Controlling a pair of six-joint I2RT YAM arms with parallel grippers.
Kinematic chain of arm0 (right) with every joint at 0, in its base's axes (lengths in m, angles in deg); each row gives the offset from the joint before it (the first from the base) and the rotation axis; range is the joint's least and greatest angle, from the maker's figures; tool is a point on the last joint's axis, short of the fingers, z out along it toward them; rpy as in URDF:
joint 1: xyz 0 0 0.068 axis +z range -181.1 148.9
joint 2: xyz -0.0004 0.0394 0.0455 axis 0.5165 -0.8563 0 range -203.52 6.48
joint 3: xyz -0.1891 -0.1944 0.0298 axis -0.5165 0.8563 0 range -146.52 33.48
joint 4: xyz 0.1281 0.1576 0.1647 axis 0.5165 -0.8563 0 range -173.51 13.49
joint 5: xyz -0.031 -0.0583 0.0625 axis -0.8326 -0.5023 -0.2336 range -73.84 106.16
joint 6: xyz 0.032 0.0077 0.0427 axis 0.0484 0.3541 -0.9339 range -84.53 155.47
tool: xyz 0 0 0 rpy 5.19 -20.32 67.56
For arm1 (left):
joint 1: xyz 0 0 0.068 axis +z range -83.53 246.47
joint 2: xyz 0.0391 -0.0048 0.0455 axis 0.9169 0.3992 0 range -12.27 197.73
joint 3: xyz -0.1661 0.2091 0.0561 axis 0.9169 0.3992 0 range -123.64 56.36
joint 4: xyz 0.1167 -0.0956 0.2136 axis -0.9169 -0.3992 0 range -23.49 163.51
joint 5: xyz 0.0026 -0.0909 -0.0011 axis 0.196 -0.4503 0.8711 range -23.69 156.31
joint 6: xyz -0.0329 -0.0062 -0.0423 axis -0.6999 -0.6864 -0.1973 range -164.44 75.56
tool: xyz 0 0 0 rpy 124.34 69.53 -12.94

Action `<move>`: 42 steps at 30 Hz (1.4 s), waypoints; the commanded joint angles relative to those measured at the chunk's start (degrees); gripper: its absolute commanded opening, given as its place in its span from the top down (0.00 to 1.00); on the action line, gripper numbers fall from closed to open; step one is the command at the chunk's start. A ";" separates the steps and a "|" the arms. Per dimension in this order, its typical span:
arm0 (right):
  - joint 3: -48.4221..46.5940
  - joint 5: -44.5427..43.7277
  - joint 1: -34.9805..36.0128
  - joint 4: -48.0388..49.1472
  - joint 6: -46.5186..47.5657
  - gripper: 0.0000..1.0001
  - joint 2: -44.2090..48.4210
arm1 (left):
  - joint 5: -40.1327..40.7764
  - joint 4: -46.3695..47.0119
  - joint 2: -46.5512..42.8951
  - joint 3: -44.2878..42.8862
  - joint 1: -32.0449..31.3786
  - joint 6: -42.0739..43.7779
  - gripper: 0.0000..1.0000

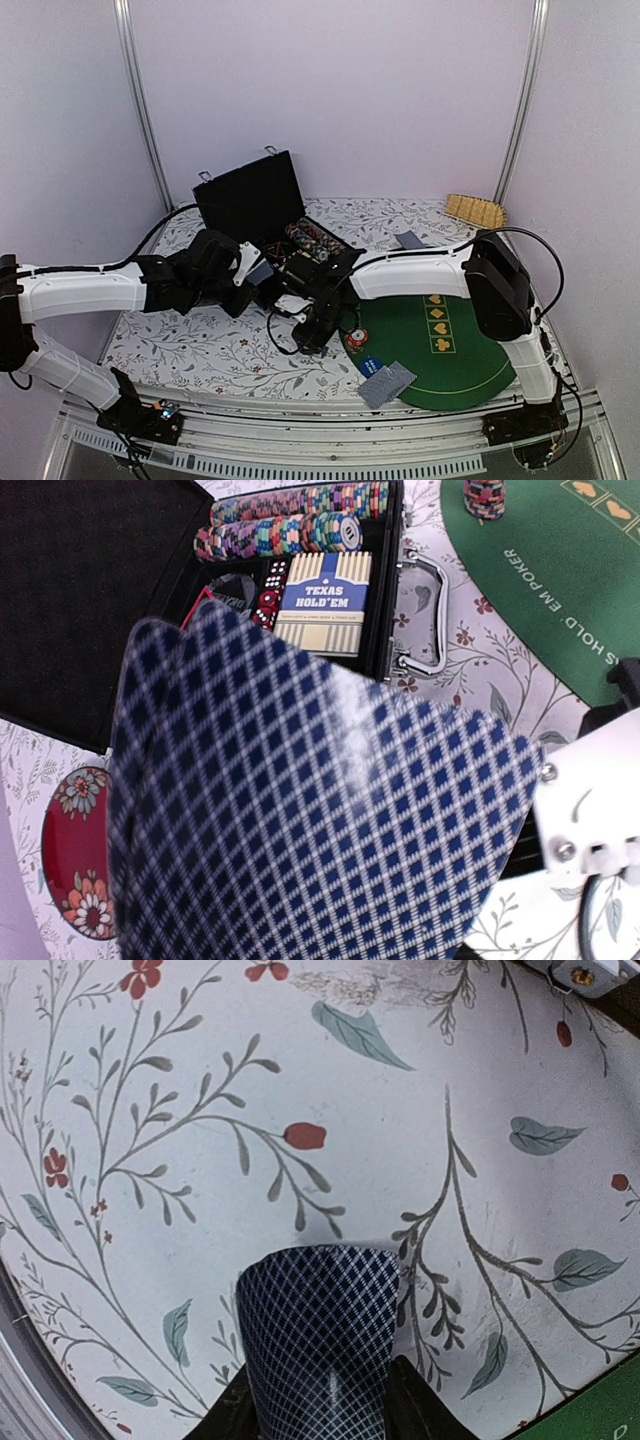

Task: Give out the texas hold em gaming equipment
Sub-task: Pick up the poker card from the center of the board, then place the poker card on the poker table mat.

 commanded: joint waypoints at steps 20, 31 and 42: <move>23.85 13.78 -30.00 -1.63 1.01 0.61 32.01 | 0.03 1.32 -1.43 0.34 0.51 0.57 0.56; 23.19 -3.29 -40.37 4.16 1.02 0.62 19.25 | -0.17 1.05 -1.51 0.37 0.50 0.55 0.56; 23.00 -10.69 -36.76 6.21 5.53 0.01 18.54 | -0.41 1.15 -1.26 0.38 0.50 0.68 0.56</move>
